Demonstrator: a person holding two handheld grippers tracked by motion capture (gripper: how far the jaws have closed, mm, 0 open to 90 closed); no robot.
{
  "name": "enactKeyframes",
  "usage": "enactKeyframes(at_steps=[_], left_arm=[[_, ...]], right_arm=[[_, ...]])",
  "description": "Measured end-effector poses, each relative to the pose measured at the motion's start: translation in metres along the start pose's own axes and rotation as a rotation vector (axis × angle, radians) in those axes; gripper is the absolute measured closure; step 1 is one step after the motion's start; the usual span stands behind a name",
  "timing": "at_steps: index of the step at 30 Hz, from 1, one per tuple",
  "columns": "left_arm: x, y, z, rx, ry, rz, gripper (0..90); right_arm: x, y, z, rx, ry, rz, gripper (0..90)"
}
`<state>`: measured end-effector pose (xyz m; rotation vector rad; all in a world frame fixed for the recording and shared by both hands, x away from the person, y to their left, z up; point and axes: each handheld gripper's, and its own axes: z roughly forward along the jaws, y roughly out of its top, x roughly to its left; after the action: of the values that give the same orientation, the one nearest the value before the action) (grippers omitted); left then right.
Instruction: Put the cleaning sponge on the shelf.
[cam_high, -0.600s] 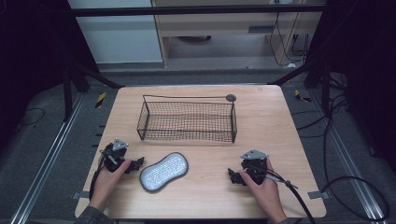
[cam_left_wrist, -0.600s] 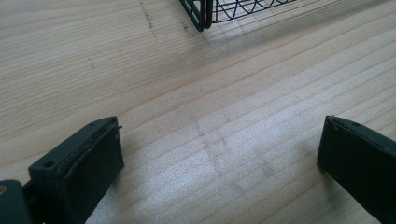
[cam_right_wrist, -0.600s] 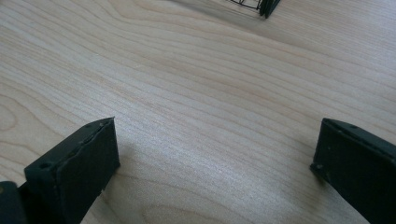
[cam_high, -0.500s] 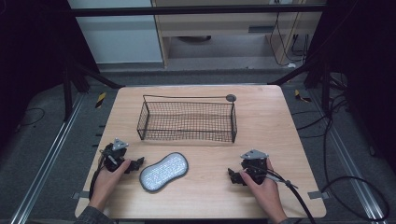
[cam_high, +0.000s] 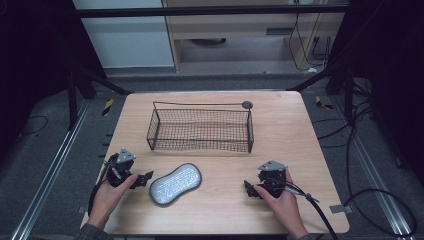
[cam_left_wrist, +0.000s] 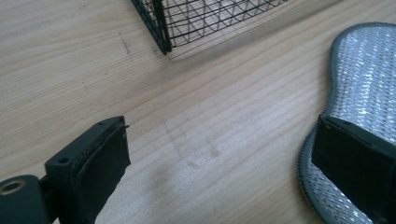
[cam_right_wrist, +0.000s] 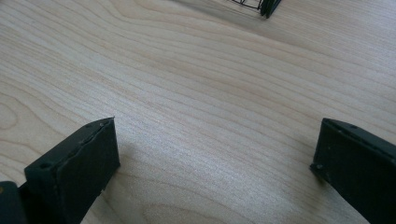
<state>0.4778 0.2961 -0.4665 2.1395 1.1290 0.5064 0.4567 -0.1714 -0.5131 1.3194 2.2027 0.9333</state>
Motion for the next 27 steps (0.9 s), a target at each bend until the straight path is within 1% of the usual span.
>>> enactKeyframes(at_steps=[1, 3, 5, 6, 9, 11, 12, 13, 14, 15, 16, 17, 18, 19, 20, 22, 23, 26, 27], left_arm=[[-0.002, 0.001, -0.001, 0.002, -0.008, 0.008, 3.1], [-0.006, 0.005, -0.004, 0.006, -0.007, 0.035, 3.0], [-0.009, 0.006, -0.005, 0.008, -0.009, 0.036, 3.2], [-0.014, 0.008, -0.006, 0.02, -0.022, 0.058, 3.1], [-0.023, 0.014, -0.008, 0.039, -0.04, 0.085, 3.4], [-0.029, 0.018, -0.009, 0.044, -0.064, 0.101, 3.4], [-0.029, 0.018, -0.009, 0.044, -0.064, 0.101, 3.5], [-0.032, 0.02, -0.009, 0.05, -0.081, 0.113, 3.5], [-0.039, 0.024, -0.009, 0.068, -0.093, 0.139, 4.0], [-0.042, 0.026, -0.009, 0.078, -0.098, 0.152, 4.0], [-0.042, 0.026, -0.009, 0.078, -0.098, 0.152, 4.0], [-0.046, 0.03, -0.008, 0.088, -0.118, 0.166, 4.0], [-0.049, 0.032, -0.007, 0.093, -0.129, 0.167, 4.0], [-0.052, 0.034, -0.006, 0.102, -0.126, 0.18, 4.0], [-0.052, 0.034, -0.006, 0.102, -0.126, 0.18, 4.0], [-0.057, 0.037, -0.002, 0.127, -0.12, 0.213, 4.0], [-0.059, 0.039, 0.0, 0.136, -0.119, 0.223, 3.9], [-0.066, 0.041, 0.004, 0.158, -0.081, 0.244, 4.1], [-0.068, 0.042, 0.005, 0.156, -0.082, 0.244, 4.2]], right_arm=[[0.0, 0.0, 0.0, 0.0, 0.0, 0.001, 0.4], [0.0, 0.0, 0.0, 0.0, -0.001, 0.001, 0.4], [0.0, 0.0, 0.0, 0.0, -0.001, 0.001, 0.4], [0.0, 0.0, 0.0, 0.0, -0.001, 0.001, 0.4], [0.0, 0.0, 0.0, 0.0, 0.0, 0.005, 0.4], [0.0, 0.0, 0.0, -0.002, -0.001, 0.003, 0.4], [0.0, 0.0, 0.0, -0.001, -0.001, 0.002, 0.4], [0.0, 0.0, 0.0, -0.001, -0.001, 0.002, 0.4], [0.0, 0.0, 0.0, -0.002, -0.001, 0.003, 0.4], [0.0, 0.0, 0.0, -0.002, -0.002, 0.003, 0.4], [0.0, 0.0, 0.0, -0.002, -0.002, 0.003, 0.4], [0.001, 0.0, 0.0, -0.002, -0.001, 0.004, 0.4], [0.001, 0.0, 0.0, -0.002, -0.001, 0.005, 0.4], [0.001, 0.0, 0.0, -0.002, -0.001, 0.003, 0.4], [0.001, 0.0, 0.0, -0.002, -0.001, 0.003, 0.4], [0.001, 0.0, 0.0, -0.002, -0.001, 0.003, 0.4], [0.001, 0.0, 0.0, -0.002, -0.001, 0.004, 0.4], [0.0, 0.0, 0.0, -0.001, 0.001, 0.0, 0.4], [0.0, -0.001, 0.0, -0.002, 0.005, -0.001, 0.4]])
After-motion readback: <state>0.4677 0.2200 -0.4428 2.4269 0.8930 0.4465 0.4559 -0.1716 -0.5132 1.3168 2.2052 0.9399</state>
